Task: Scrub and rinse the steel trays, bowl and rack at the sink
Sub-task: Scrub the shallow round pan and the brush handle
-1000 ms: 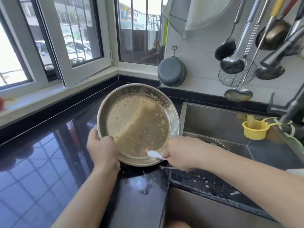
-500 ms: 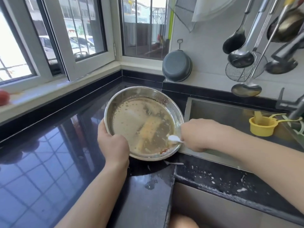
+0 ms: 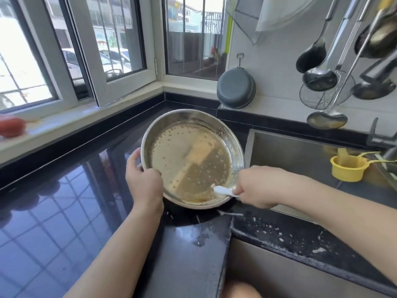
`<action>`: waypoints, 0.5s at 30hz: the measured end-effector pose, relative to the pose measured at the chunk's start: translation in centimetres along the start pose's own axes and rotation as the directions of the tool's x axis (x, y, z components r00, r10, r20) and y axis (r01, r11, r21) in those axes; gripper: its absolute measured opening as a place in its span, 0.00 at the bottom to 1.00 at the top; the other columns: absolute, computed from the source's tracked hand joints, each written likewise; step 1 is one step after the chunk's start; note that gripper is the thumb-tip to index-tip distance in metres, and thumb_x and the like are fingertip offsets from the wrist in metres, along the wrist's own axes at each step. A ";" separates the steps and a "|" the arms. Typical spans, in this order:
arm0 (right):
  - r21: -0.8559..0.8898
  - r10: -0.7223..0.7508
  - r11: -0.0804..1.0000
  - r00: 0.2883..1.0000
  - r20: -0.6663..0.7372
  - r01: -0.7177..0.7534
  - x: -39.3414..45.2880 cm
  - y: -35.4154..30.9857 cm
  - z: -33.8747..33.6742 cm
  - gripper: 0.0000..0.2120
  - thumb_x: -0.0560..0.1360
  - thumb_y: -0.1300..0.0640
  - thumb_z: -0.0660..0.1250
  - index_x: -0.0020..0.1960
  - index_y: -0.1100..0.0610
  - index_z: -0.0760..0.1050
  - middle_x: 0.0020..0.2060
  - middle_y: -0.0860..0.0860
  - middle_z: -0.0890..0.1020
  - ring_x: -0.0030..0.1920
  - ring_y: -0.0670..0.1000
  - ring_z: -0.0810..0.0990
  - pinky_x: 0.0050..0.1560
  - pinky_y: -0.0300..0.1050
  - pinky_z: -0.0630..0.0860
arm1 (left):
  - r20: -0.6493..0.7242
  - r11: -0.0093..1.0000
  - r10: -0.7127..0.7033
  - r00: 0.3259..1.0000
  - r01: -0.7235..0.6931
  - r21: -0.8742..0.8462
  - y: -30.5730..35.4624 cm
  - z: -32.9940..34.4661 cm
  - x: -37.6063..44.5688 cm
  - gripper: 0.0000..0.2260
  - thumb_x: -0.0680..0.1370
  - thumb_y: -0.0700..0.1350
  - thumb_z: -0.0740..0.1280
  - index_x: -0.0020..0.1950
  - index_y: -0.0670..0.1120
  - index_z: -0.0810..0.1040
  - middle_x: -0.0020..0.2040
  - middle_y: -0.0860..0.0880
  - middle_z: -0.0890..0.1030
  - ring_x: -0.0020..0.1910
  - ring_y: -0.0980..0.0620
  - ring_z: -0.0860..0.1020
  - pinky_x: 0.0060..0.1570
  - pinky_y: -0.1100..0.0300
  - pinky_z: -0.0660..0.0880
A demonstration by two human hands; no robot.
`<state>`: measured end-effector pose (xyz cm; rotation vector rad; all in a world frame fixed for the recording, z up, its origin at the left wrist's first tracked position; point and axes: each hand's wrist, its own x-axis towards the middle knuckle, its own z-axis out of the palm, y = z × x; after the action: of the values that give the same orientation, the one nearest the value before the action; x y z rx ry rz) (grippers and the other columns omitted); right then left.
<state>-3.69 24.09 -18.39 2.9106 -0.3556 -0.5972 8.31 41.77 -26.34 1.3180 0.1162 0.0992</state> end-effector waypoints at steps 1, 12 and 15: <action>-0.016 0.033 0.999 0.999 -0.032 -0.033 -0.1 0.4 -0.1 0.17 0.79 0.59 0.60 0.62 0.49 0.81 0.48 0.52 0.81 0.44 0.55 0.79 0.40 0.45 0.74 | 0.024 1.000 0.000 1.000 0.000 0.028 0.3 -0.1 0.2 0.30 0.73 0.23 0.56 0.67 0.49 0.78 0.50 0.48 0.83 0.44 0.56 0.80 0.33 0.68 0.77; 0.064 -0.014 0.998 1.000 0.002 0.014 -0.6 -2.3 -0.6 0.11 0.79 0.64 0.58 0.54 0.60 0.79 0.36 0.53 0.74 0.34 0.54 0.72 0.33 0.44 0.69 | -0.013 0.990 0.138 0.990 -0.139 -0.012 -0.8 0.6 -1.3 0.31 0.71 0.23 0.57 0.61 0.51 0.82 0.50 0.51 0.86 0.52 0.53 0.84 0.49 0.58 0.84; 0.114 -0.143 0.984 0.990 0.017 0.140 0.1 -4.6 -0.5 0.12 0.81 0.62 0.59 0.55 0.61 0.80 0.35 0.52 0.74 0.36 0.55 0.73 0.34 0.45 0.68 | -0.032 0.962 0.274 0.961 -0.274 0.003 -0.8 1.1 -2.7 0.31 0.72 0.23 0.57 0.68 0.49 0.79 0.57 0.51 0.84 0.57 0.55 0.82 0.60 0.59 0.80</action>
<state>-2.42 28.52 -18.83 3.0586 -0.1920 -0.6556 5.82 40.15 -26.80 1.3258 -0.0402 0.3558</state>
